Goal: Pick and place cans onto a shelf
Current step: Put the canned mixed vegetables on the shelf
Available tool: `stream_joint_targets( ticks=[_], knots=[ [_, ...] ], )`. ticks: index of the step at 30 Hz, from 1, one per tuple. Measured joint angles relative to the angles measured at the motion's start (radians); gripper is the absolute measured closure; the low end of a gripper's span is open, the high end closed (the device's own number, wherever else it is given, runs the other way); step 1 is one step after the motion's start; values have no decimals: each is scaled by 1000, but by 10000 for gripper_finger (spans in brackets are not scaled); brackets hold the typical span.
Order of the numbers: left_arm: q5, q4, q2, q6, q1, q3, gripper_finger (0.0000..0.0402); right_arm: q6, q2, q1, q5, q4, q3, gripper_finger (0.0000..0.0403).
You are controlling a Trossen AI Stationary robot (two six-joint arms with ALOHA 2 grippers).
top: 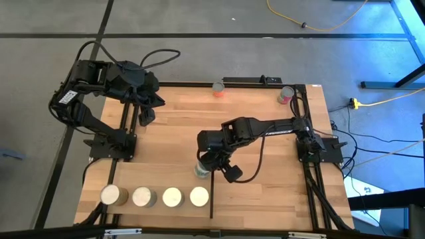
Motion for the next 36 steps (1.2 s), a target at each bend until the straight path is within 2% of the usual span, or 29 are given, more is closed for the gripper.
stream_joint_targets(
  ticks=[5,12,16,30,36],
  knots=[
    [0,0,0,0,0,0,374,-1,0,0,-4,6,0,399],
    [0,0,0,0,0,0,374,-3,1,3,13,13,0,362],
    [0,0,0,0,0,0,374,-3,2,6,15,19,-1,353],
    [0,0,0,0,0,0,374,-50,-15,6,41,51,6,351],
    [0,0,0,0,0,0,374,-50,-41,6,43,58,7,380]
  ],
)
